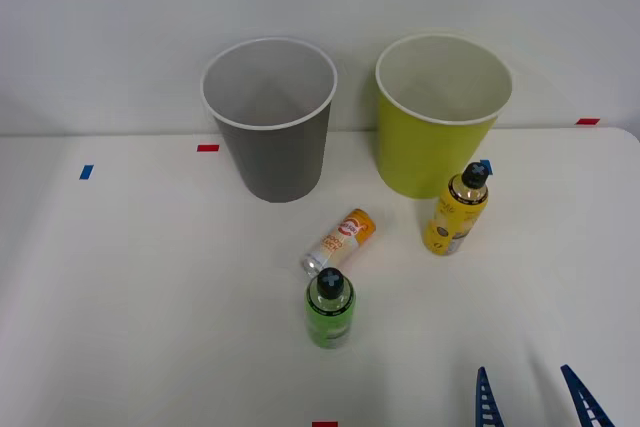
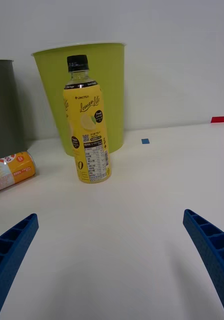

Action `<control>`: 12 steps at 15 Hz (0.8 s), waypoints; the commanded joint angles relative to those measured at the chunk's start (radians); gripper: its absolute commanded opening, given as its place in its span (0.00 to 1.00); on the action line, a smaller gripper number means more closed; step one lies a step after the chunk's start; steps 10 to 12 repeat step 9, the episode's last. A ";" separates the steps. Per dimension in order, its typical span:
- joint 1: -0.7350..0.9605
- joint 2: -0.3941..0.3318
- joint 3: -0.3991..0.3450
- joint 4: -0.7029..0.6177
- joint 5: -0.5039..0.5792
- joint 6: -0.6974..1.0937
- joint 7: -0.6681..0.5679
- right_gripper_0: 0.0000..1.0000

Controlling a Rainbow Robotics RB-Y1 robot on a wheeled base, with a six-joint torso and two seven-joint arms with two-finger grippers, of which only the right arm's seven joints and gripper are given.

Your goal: Put cans in the gray bin, plastic bottles in the light green bin

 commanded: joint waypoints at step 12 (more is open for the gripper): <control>0.000 0.000 0.000 0.000 0.000 0.000 0.000 1.00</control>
